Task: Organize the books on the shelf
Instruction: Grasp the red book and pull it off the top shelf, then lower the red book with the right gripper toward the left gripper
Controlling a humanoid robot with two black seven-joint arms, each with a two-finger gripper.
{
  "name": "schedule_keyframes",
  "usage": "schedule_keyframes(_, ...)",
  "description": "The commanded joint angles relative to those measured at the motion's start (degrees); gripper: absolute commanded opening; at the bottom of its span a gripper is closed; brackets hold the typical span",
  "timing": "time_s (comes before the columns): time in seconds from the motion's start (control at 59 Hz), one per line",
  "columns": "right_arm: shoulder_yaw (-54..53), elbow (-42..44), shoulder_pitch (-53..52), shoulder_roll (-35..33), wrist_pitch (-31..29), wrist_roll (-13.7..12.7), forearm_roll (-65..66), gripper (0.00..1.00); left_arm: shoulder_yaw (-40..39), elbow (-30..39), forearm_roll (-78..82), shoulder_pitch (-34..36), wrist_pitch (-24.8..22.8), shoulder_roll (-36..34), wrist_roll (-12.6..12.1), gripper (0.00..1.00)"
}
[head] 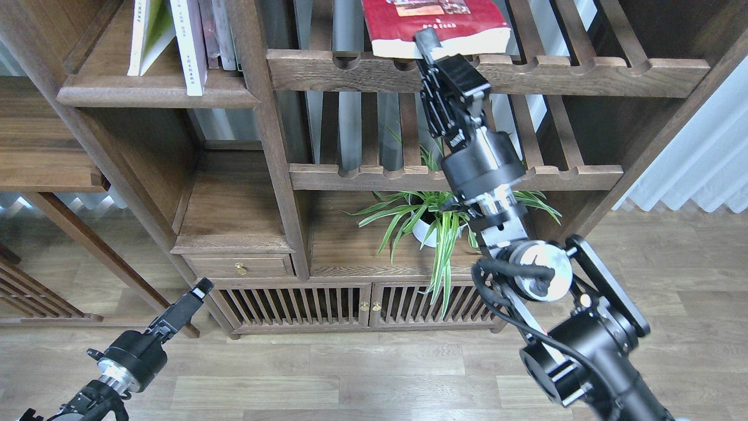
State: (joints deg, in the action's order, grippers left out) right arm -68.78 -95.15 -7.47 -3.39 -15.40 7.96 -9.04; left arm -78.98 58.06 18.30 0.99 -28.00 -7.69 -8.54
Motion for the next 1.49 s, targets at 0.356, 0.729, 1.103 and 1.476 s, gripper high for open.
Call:
schedule_keyframes(0.356,-5.6,0.0,23.4,0.5,-12.6,0.0,0.1,0.03,0.9,-7.9,-11.0,5.8,0.0,0.0,0.4,0.99)
schedule_keyframes(0.729,-1.3,0.9,36.2,-0.6,-12.6,0.2,3.1,0.03,4.5,-7.9,-19.8,6.4,0.0,3.3,0.4,1.0)
schedule_keyframes(1.103,4.8,1.9,41.7,-2.6,-12.6,-0.1,6.0,0.03,16.0,-6.4,-27.5,3.8,0.0,3.6,0.6,0.99)
schedule_keyframes(1.476,21.7,5.9,30.4,1.5,-12.6,-1.2,7.5,0.03,25.5,7.2,-48.9,5.2,0.0,-2.5,0.6,0.94)
